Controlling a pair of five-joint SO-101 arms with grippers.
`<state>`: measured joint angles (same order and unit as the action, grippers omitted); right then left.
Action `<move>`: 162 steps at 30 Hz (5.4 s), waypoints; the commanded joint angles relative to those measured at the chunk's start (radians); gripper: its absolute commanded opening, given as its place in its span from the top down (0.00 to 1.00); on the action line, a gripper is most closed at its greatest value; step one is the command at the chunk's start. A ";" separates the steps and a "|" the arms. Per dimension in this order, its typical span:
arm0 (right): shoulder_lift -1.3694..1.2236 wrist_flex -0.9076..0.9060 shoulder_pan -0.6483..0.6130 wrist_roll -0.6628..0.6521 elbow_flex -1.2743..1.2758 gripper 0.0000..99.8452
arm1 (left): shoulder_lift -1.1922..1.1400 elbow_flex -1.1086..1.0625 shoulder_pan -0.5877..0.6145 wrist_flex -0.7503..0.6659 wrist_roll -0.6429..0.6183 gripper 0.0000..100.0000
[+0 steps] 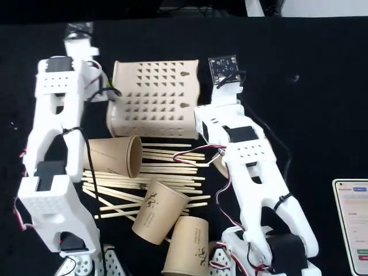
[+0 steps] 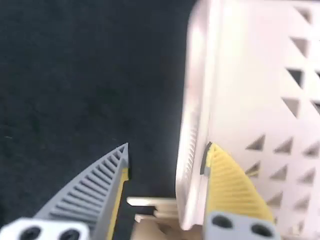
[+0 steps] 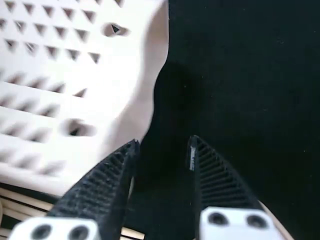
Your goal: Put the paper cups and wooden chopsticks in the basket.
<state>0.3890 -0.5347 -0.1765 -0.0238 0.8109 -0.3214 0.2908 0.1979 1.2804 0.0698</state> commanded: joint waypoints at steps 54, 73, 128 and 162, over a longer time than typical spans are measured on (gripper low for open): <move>0.004 0.021 0.003 -0.009 0.008 0.83 | 0.594 -0.226 0.010 0.175 -0.689 0.69; 0.004 0.021 0.003 -0.009 0.010 0.83 | 0.608 -0.205 -0.186 0.094 -0.153 0.97; 0.180 -0.344 0.054 -0.008 -0.211 0.83 | 0.540 -0.234 -0.033 0.051 -0.043 0.76; 0.150 -0.603 0.351 -0.503 -0.199 0.73 | 0.890 -0.286 0.266 0.470 0.021 0.72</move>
<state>0.7158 -1.1423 0.1749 -0.5347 0.7618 0.4012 0.1435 0.4542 1.7530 0.0790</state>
